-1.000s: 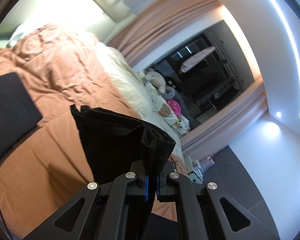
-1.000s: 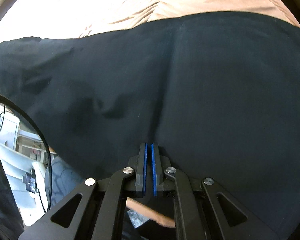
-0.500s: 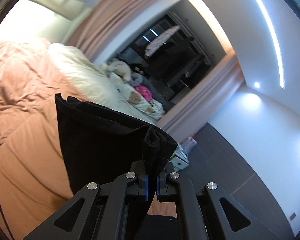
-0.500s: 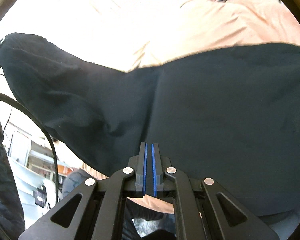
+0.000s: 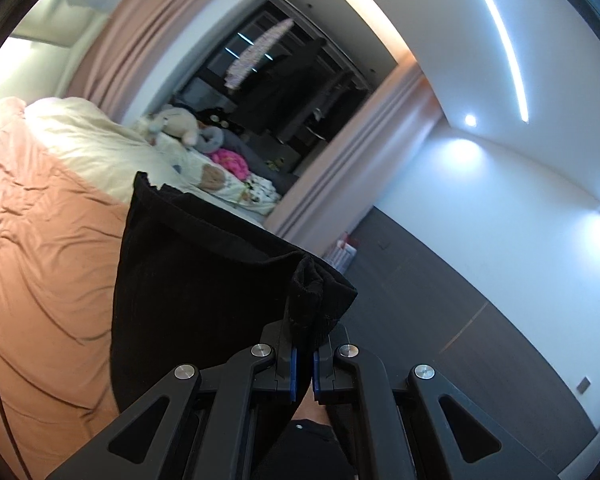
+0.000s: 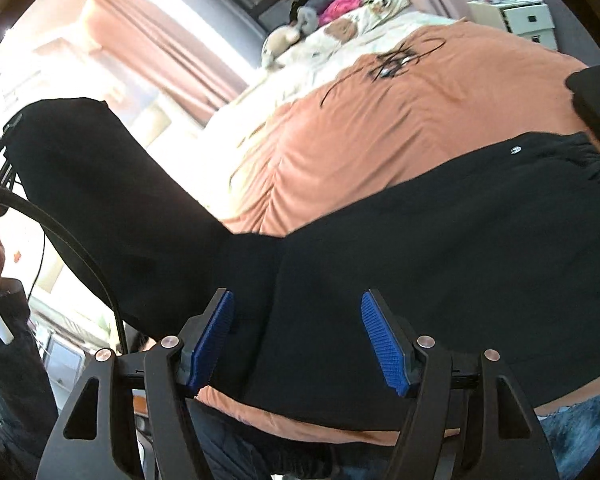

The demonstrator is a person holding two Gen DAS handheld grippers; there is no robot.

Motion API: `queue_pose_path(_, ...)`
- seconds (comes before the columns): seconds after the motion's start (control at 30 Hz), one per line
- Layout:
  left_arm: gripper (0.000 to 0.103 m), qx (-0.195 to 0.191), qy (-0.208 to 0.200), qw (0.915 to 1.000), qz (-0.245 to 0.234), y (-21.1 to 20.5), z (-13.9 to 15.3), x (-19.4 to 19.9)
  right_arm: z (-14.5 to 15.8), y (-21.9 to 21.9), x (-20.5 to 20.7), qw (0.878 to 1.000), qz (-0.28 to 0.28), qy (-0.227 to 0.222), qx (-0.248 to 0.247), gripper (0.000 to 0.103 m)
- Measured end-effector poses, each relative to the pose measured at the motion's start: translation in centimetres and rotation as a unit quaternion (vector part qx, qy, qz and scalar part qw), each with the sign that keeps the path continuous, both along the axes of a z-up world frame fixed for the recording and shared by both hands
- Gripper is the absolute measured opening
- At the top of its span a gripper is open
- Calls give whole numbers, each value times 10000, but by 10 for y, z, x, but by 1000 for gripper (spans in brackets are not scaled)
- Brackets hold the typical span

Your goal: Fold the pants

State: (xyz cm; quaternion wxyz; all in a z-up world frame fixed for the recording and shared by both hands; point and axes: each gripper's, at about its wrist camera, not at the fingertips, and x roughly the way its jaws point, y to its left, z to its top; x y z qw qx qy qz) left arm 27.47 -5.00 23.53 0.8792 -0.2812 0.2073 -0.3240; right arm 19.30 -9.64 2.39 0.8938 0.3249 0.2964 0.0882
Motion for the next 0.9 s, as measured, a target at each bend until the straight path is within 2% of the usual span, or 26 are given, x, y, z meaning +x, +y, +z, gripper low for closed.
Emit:
queue_pose_path(0.23,5,118,74,9994,-306,-58,6,5,-11,-32,-36,9986,-414,-260,186,65)
queue_pose_path(0.57,5,286,414,9963,-696,-138,-7,30,-35,-61,-59,9956,-774,-262,468,65)
queue_pose_path(0.9,5,563,622,9869,-1381,-229,-25,38,-47,-83,-76,9914,-1095,-178,699,65)
